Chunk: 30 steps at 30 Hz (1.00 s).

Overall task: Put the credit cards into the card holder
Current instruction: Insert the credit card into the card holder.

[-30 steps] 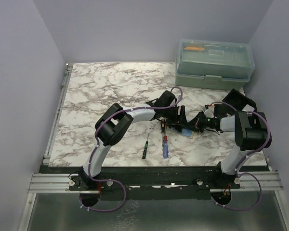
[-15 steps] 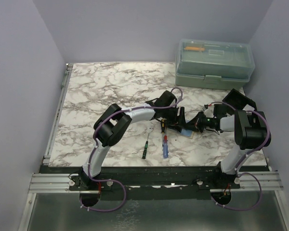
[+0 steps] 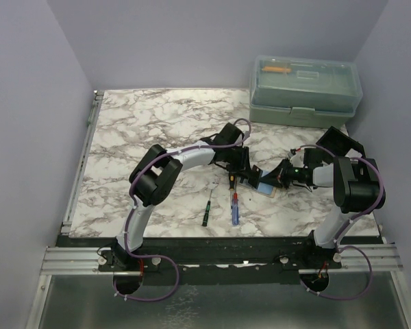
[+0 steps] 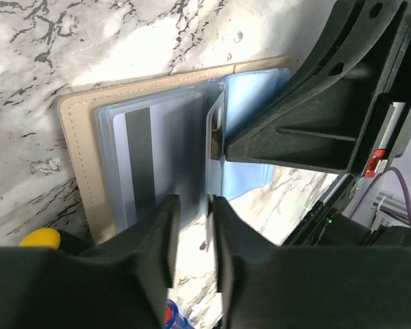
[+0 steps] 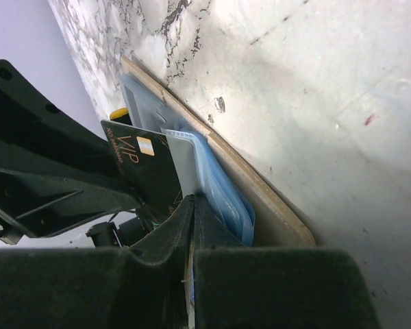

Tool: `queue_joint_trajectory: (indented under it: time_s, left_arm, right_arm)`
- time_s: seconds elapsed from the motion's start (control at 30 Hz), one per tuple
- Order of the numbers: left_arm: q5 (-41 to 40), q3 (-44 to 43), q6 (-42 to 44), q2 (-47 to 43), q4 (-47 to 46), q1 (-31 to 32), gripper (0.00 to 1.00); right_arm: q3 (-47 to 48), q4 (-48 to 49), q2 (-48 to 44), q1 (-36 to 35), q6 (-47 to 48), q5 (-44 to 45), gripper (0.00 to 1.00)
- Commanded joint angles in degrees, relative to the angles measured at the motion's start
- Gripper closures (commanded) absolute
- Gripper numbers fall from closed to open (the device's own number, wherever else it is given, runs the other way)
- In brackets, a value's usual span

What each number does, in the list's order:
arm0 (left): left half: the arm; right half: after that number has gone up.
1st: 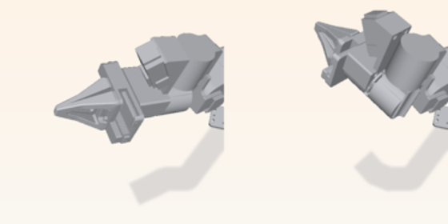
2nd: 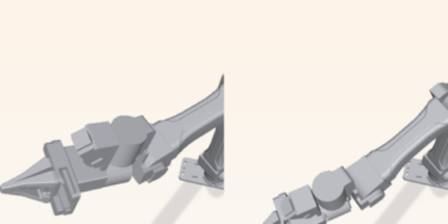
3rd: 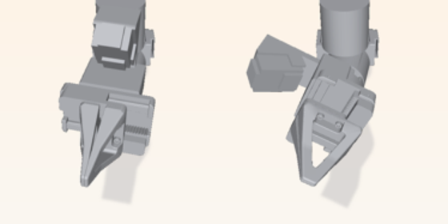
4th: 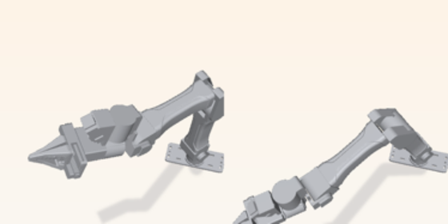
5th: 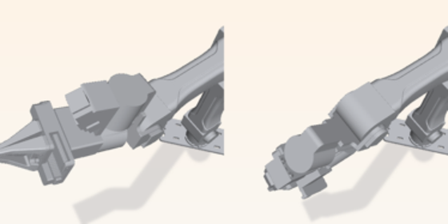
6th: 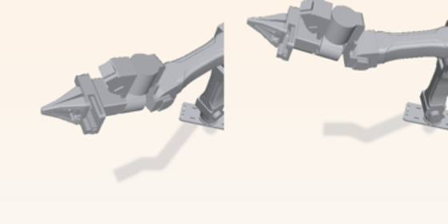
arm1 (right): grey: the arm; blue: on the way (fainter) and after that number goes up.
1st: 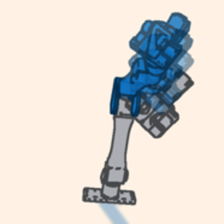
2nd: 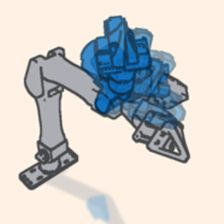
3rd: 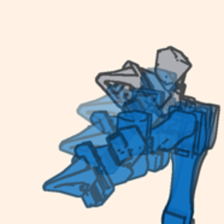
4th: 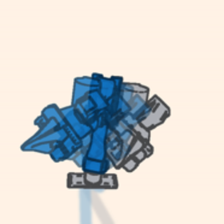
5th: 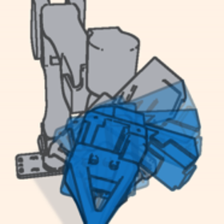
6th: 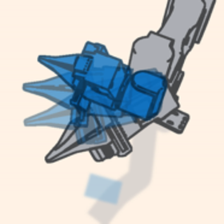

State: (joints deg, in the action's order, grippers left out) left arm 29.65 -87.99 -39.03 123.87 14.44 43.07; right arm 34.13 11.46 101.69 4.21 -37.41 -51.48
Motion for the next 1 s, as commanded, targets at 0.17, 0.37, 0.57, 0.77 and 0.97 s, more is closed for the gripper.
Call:
queue_joint_trajectory:
  time_s: [0.17,0.37,0.57,0.77,0.97]
  left_arm:
    - [-2.1,-2.3,2.5,1.8,1.9,0.3,0.94]
    - [-1.5,-1.9,3.3,3.0,1.8,0.5,1.0]
    - [-0.7,-1.6,3.3,3.9,1.6,0.5,1.0]
    - [2.3,-1.9,2.3,5.4,0.1,0.6,1.0]
    - [5.3,-2.7,0.5,7.4,-1.4,1.3,1.0]
  right_arm:
    - [0.3,-7.2,-1.0,-0.3,4.1,6.5,0.92]
    - [5.0,-22.1,-9.1,-0.3,7.1,17.7,0.73]
    - [6.7,-30.8,-13.7,0.4,9.4,26.4,0.69]
    - [4.8,-27.8,-12.0,0.3,10.6,24.2,0.78]
    - [4.2,-25.1,-9.5,0.2,10.3,23.1,0.92]
